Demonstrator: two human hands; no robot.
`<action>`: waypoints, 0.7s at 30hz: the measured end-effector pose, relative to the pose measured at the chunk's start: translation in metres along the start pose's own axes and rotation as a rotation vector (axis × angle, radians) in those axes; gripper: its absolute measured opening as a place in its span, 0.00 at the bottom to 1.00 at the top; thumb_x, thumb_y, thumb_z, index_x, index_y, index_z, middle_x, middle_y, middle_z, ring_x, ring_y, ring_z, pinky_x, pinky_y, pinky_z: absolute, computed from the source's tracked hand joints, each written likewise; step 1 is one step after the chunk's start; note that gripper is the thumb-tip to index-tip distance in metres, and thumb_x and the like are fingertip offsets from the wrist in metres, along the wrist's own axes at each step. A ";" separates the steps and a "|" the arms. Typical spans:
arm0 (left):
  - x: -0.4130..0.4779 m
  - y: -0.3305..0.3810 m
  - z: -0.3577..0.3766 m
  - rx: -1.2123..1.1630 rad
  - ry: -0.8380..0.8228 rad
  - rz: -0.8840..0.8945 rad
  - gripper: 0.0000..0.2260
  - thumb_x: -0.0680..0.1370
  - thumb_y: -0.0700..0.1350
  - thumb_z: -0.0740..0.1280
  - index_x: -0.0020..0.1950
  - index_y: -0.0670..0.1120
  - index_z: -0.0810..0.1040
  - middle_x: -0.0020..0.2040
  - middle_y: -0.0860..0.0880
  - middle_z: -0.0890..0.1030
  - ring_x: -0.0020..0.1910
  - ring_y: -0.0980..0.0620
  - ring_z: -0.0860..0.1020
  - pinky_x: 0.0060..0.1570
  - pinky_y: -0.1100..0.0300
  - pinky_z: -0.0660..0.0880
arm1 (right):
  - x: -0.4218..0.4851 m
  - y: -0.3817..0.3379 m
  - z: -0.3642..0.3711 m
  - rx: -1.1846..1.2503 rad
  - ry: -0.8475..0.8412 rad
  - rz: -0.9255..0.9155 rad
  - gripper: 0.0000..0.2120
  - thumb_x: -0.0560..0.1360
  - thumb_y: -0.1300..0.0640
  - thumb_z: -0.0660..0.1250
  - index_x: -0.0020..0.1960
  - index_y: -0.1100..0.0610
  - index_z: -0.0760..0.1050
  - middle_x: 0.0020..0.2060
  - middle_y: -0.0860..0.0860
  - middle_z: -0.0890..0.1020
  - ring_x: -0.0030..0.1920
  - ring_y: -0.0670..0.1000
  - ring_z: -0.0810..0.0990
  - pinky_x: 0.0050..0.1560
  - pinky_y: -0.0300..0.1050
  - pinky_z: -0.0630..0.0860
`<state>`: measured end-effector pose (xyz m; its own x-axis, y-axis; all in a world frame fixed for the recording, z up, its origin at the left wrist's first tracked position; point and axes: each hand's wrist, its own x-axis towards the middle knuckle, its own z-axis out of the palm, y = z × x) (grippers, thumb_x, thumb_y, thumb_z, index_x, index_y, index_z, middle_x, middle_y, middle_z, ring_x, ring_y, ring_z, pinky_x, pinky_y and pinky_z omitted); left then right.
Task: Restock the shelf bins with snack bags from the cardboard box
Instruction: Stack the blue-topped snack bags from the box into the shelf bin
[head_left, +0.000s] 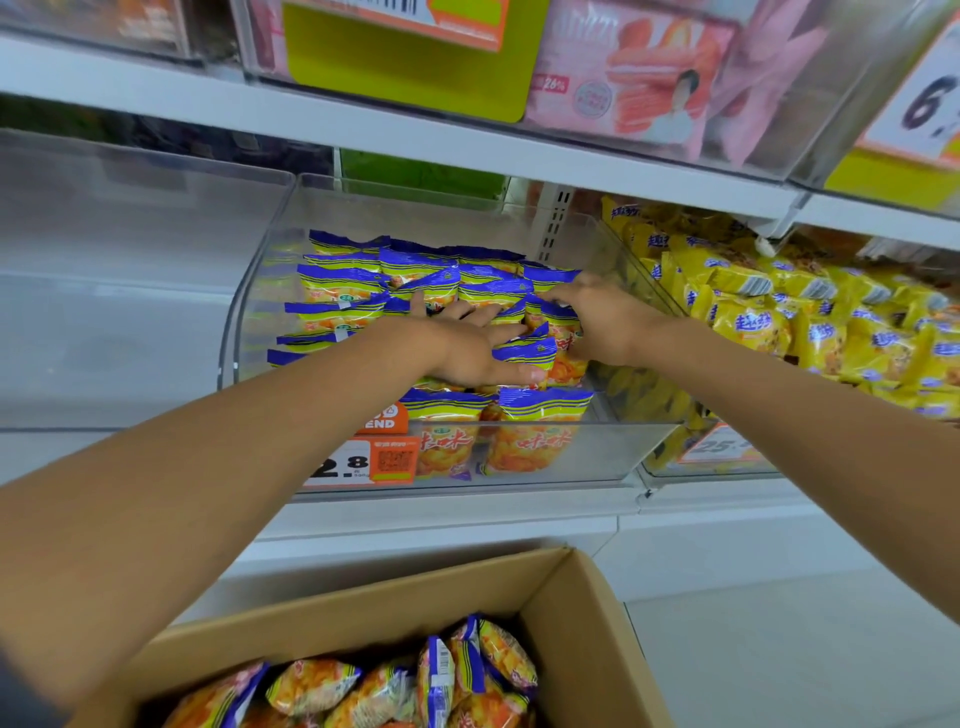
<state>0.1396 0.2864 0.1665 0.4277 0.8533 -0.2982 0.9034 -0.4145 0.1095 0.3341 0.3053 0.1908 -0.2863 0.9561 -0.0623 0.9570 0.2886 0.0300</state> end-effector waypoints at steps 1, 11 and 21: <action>0.000 0.000 0.000 0.000 0.000 -0.001 0.38 0.71 0.76 0.47 0.78 0.64 0.43 0.80 0.56 0.38 0.79 0.49 0.37 0.69 0.31 0.33 | 0.000 -0.001 0.001 0.020 0.004 0.008 0.36 0.71 0.61 0.74 0.75 0.54 0.63 0.66 0.58 0.67 0.66 0.57 0.69 0.61 0.42 0.66; -0.025 -0.002 -0.019 -0.151 0.012 0.022 0.43 0.66 0.76 0.53 0.78 0.64 0.46 0.80 0.51 0.39 0.79 0.46 0.42 0.75 0.37 0.43 | -0.026 -0.011 -0.020 0.160 0.079 0.025 0.32 0.73 0.61 0.72 0.74 0.53 0.65 0.67 0.59 0.68 0.67 0.56 0.69 0.60 0.41 0.66; -0.103 -0.025 -0.009 -0.126 -0.096 -0.014 0.47 0.62 0.78 0.50 0.79 0.63 0.46 0.81 0.55 0.46 0.79 0.50 0.43 0.76 0.42 0.45 | -0.074 -0.047 -0.019 0.808 -0.318 0.256 0.31 0.72 0.48 0.73 0.68 0.56 0.63 0.58 0.52 0.78 0.49 0.51 0.82 0.55 0.50 0.80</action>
<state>0.0726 0.2116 0.2029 0.4156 0.8220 -0.3894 0.9085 -0.3546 0.2212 0.3095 0.2222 0.2125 -0.1489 0.8921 -0.4266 0.7653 -0.1692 -0.6211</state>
